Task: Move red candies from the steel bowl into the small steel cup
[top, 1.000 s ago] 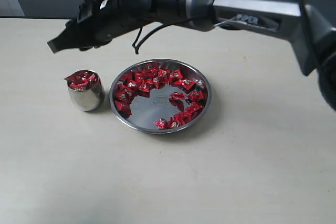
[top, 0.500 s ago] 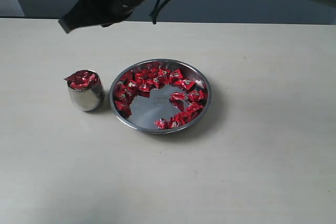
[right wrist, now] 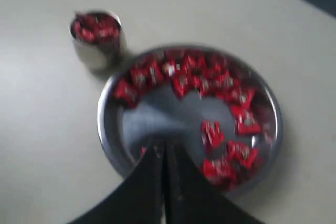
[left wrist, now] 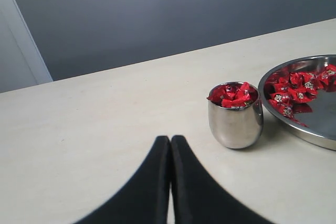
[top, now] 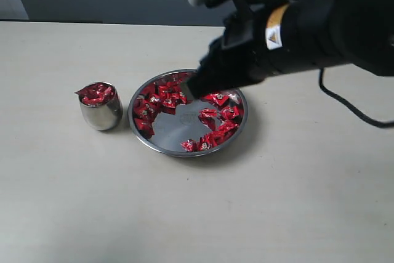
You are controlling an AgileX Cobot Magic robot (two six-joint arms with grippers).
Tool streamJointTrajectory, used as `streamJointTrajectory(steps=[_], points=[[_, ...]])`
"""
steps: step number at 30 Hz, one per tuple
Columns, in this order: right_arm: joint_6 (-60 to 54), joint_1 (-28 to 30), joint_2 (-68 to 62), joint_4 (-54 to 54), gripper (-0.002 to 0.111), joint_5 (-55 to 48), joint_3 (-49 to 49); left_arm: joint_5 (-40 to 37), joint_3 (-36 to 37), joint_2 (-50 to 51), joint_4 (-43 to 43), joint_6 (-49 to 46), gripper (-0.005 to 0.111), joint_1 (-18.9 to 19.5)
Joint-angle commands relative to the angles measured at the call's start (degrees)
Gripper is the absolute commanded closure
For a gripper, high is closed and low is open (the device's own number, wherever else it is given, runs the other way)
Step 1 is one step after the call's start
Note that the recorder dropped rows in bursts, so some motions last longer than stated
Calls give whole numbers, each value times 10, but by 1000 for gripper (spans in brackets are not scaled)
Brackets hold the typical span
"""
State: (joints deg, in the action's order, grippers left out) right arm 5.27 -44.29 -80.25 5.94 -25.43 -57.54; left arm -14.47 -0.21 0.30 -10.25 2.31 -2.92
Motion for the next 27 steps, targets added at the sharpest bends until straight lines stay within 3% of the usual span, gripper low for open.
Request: streamJointTrajectory(steps=[1,7,9,11,13,15,18,22,25,27], points=[[2,3,31,-10,109,-127,27,6,2,-3,2,2,106,0],[2,2,30,-15,109,-159,27,6,2,-3,2,2,106,0],[-28,3,40,48,109,-164,27,6,2,-3,2,2,106,0],[-14,5,70,124,109,-115,47,6,2,-3,1,2,106,0],[49,28,105,183,109,2,87,6,2,-3,1,2,106,0],[144,86,148,217,109,133,151,6,2,-3,1,2,106,0],[194,198,214,217,109,294,273,6,2,-3,1,2,106,0],[215,357,350,192,109,311,418,6,2,-3,1,2,106,0],[214,435,448,193,109,295,500,6,2,-3,1,2,106,0],[196,455,495,194,109,295,535,6,2,-3,1,2,106,0]])
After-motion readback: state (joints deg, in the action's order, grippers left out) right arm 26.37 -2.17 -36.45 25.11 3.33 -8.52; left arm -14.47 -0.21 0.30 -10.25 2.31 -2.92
